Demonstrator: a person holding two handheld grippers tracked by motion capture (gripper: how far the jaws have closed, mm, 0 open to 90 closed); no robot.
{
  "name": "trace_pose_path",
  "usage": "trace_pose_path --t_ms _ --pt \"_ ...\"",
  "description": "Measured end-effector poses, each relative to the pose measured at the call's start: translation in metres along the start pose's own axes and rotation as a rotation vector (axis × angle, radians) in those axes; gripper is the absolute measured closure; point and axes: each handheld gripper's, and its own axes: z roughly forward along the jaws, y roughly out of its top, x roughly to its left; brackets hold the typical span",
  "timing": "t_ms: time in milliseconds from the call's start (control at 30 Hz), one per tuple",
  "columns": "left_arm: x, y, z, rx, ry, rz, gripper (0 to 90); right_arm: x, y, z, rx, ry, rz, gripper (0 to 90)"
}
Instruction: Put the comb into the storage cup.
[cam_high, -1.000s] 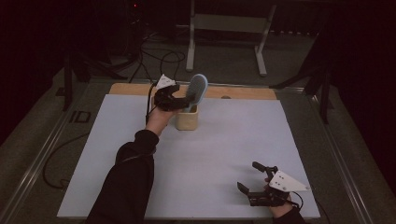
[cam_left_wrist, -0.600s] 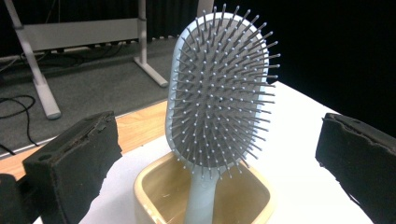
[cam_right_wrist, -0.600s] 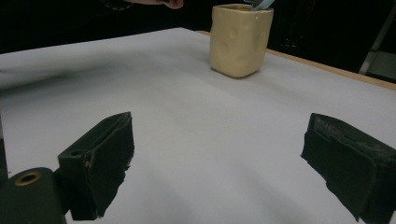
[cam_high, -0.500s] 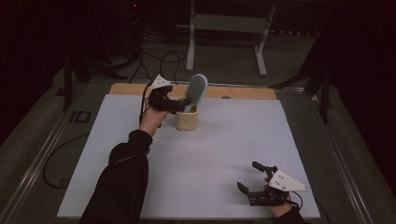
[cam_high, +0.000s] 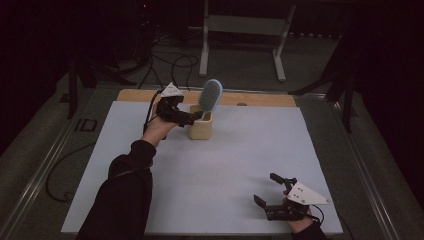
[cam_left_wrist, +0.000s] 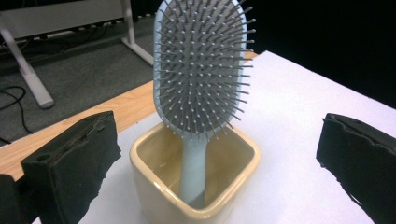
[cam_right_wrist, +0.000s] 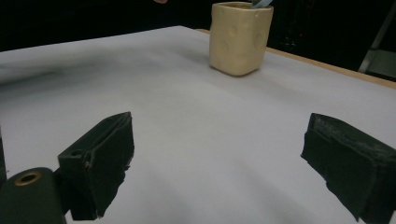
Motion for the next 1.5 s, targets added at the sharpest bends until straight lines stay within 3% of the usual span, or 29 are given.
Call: trace_pose_path --t_ms 267,933,1500 --pt "0.003 -0.001 -0.012 0.019 -0.028 -0.014 0.0 -0.001 0.000 0.000 0.000 -0.002 0.008 8.9" --pt "0.001 -0.016 -0.058 0.022 -0.008 0.019 0.0 0.000 0.002 0.001 0.009 -0.010 0.000 8.9" --pt "0.002 -0.048 -0.096 0.038 0.014 0.008 0.0 0.000 0.002 0.002 0.005 -0.006 -0.001 8.9"
